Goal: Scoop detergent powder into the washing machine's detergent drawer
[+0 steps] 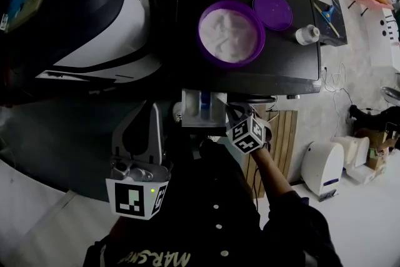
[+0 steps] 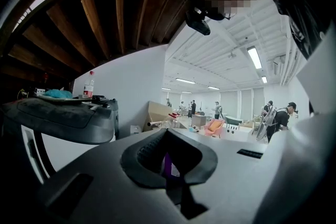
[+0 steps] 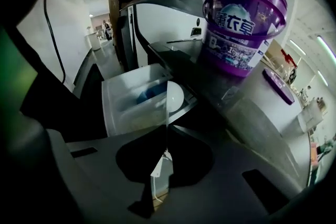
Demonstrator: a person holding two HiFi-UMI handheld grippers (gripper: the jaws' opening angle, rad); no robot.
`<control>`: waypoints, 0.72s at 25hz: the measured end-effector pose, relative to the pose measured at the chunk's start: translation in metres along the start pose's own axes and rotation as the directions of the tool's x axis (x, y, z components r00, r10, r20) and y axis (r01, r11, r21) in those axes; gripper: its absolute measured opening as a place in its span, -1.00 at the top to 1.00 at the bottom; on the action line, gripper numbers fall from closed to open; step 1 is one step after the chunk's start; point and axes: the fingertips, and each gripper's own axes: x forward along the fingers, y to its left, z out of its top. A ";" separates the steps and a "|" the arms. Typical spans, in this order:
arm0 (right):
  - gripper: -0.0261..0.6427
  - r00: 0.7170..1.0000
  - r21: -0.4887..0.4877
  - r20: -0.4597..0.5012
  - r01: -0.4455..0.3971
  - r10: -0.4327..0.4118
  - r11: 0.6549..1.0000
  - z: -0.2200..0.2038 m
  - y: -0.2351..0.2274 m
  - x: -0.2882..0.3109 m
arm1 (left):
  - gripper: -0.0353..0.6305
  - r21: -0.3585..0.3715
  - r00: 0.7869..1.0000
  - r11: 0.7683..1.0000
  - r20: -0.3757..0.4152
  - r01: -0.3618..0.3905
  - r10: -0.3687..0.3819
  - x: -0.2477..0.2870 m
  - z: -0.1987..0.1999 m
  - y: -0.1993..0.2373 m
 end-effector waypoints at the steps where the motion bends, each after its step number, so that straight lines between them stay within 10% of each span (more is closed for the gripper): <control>1: 0.83 1.000 -0.035 -0.003 0.021 -0.021 0.999 0.001 0.000 0.000 | 0.85 -0.002 1.000 1.000 -0.001 -0.002 0.002 0.000 -0.001 0.001; 8: 0.83 0.988 -0.201 -0.023 0.147 -0.154 0.969 0.001 -0.004 -0.002 | 0.85 -0.013 1.000 1.000 -0.009 -0.020 0.020 -0.003 -0.007 0.006; 18: 0.83 0.938 -0.438 0.040 0.326 -0.344 0.837 0.004 -0.011 -0.005 | 0.85 -0.017 0.999 0.999 -0.028 -0.030 0.029 -0.001 -0.017 0.006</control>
